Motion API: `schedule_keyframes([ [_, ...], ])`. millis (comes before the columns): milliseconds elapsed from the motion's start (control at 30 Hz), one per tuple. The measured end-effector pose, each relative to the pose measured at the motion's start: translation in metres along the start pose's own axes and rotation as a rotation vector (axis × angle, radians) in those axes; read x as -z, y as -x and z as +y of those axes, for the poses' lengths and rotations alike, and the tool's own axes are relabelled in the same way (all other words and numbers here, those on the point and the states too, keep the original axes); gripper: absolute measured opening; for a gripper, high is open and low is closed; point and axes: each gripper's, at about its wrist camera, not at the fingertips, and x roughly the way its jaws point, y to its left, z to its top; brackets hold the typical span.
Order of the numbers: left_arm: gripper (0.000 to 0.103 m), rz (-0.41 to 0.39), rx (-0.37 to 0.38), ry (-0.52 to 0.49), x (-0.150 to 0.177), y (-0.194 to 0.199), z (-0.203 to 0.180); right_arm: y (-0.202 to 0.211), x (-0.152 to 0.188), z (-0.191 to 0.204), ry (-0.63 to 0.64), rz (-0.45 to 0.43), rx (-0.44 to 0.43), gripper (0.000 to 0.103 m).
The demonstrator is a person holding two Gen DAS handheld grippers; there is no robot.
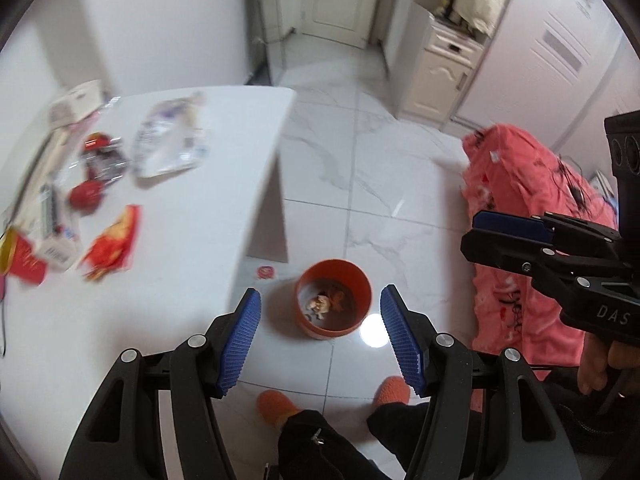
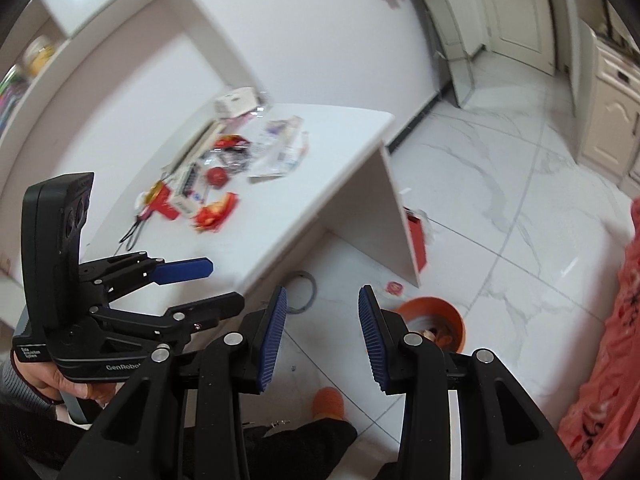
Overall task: Collect trash
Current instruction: 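Move both tools back over the desk toward the paper cup and box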
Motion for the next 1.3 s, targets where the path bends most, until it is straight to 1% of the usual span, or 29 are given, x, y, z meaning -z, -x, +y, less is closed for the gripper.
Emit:
schedule_keyframes([
  [33, 0.063, -0.011, -0.011, 0.016, 0.003, 0.006, 0.005, 0.001, -0.001, 0.006, 0.016, -0.003, -0.008, 0.040],
  [67, 0.063, -0.019, -0.023, 0.027, 0.005, 0.011, 0.009, 0.000, -0.004, 0.013, 0.030, -0.005, -0.014, 0.043],
  [200, 0.063, -0.054, -0.073, 0.059, 0.015, 0.035, 0.022, -0.003, -0.013, 0.044, 0.100, -0.003, -0.059, 0.045],
  [267, 0.063, -0.072, -0.085, 0.082, 0.020, 0.047, 0.030, -0.005, -0.017, 0.056, 0.127, 0.002, -0.076, 0.052],
  [367, 0.079, -0.103, -0.112, 0.114, 0.028, 0.060, 0.045, -0.013, -0.021, 0.075, 0.169, 0.021, -0.105, 0.054],
  [433, 0.079, -0.115, -0.123, 0.130, 0.030, 0.064, 0.054, -0.019, -0.023, 0.085, 0.194, 0.035, -0.118, 0.054],
  [633, 0.079, -0.112, -0.142, 0.189, 0.031, 0.067, 0.081, -0.043, -0.033, 0.105, 0.230, 0.067, -0.128, 0.054],
  [733, 0.079, -0.106, -0.148, 0.206, 0.032, 0.067, 0.095, -0.057, -0.037, 0.112, 0.233, 0.087, -0.125, 0.058],
  [833, 0.079, -0.094, -0.149, 0.226, 0.034, 0.066, 0.105, -0.072, -0.043, 0.119, 0.239, 0.105, -0.129, 0.058],
  [1033, 0.079, -0.059, -0.154, 0.278, 0.033, 0.062, 0.144, -0.108, -0.057, 0.137, 0.248, 0.147, -0.133, 0.058],
  [1300, 0.079, -0.036, -0.201, 0.359, 0.011, 0.044, 0.215, -0.157, -0.076, 0.159, 0.255, 0.165, -0.117, 0.058],
])
